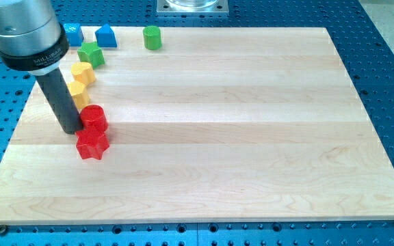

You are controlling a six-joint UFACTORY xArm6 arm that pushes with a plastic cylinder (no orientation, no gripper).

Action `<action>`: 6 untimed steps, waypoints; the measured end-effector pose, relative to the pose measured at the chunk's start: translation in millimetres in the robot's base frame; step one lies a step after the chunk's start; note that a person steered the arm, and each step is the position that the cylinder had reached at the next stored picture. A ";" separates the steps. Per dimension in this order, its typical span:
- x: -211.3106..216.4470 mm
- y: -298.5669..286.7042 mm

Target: Move the yellow hexagon diagonally bottom right to the yellow heart

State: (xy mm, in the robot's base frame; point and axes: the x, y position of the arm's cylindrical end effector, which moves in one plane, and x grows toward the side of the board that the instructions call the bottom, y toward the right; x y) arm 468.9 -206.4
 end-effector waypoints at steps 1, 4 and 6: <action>-25.8 -30.5; -52.9 -32.5; -53.6 15.3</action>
